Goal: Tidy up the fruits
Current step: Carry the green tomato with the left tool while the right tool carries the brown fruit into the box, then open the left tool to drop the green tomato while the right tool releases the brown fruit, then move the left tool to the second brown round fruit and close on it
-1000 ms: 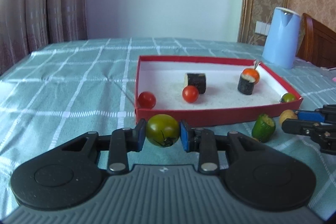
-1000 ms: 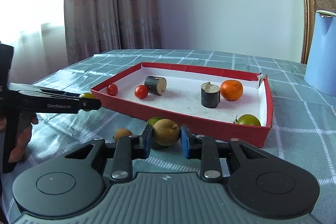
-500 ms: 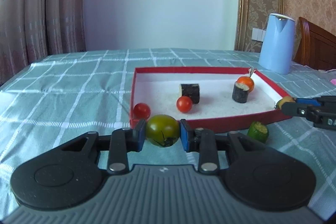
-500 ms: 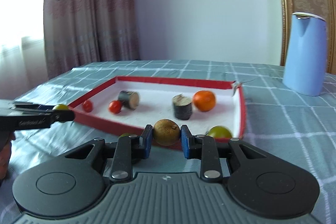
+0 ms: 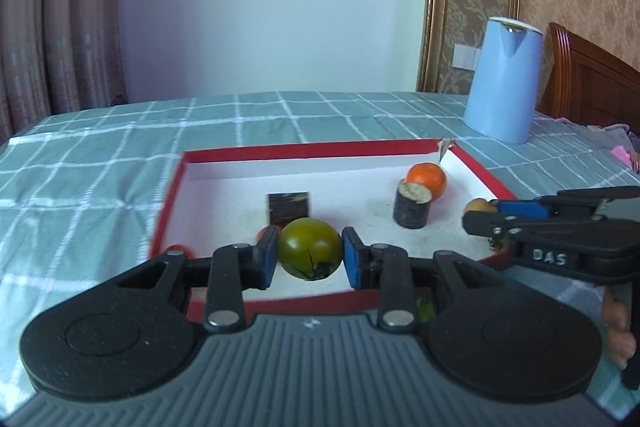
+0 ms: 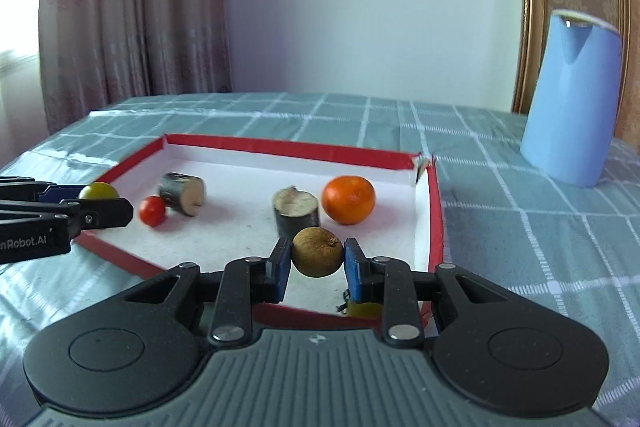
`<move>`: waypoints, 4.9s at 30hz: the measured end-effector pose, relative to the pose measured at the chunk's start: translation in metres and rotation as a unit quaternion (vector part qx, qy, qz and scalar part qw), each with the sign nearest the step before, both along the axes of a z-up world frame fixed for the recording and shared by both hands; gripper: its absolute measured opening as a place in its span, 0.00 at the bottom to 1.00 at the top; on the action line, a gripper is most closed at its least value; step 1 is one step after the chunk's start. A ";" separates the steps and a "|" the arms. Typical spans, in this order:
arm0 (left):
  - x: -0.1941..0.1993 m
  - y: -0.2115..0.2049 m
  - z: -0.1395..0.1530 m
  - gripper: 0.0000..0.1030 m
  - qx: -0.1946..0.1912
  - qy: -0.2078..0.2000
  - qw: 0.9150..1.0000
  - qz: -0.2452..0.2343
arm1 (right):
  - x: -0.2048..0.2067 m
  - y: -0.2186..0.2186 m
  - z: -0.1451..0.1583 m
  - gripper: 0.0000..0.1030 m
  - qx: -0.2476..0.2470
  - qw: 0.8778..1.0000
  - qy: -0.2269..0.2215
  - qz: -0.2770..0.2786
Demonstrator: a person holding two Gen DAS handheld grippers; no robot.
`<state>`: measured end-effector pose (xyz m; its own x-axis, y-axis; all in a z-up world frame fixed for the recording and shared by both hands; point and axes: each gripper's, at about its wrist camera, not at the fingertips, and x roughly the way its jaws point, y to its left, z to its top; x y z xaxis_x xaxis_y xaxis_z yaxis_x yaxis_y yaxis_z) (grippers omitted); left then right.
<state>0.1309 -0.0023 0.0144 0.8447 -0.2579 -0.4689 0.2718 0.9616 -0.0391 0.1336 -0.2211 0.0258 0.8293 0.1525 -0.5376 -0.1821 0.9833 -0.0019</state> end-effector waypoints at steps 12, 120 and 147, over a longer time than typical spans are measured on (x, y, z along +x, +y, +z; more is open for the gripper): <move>0.047 -0.037 -0.017 0.30 0.023 0.044 0.999 -0.001 | 0.029 0.004 -0.013 0.27 -0.029 0.999 0.024 -0.012; -0.044 0.002 -0.028 1.00 -0.004 0.052 0.997 -0.061 | -0.024 -0.017 0.003 0.77 0.046 0.997 -0.051 -0.026; -0.050 -0.014 -0.032 0.23 0.053 0.045 0.996 -0.051 | -0.026 -0.012 0.001 0.77 0.041 0.998 -0.047 -0.011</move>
<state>0.0805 -0.0162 -0.0173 0.7698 -0.2846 -0.5713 0.3680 0.9293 0.0329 0.1080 -0.2334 0.0272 0.8795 0.1747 -0.4428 -0.1640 0.9845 0.0628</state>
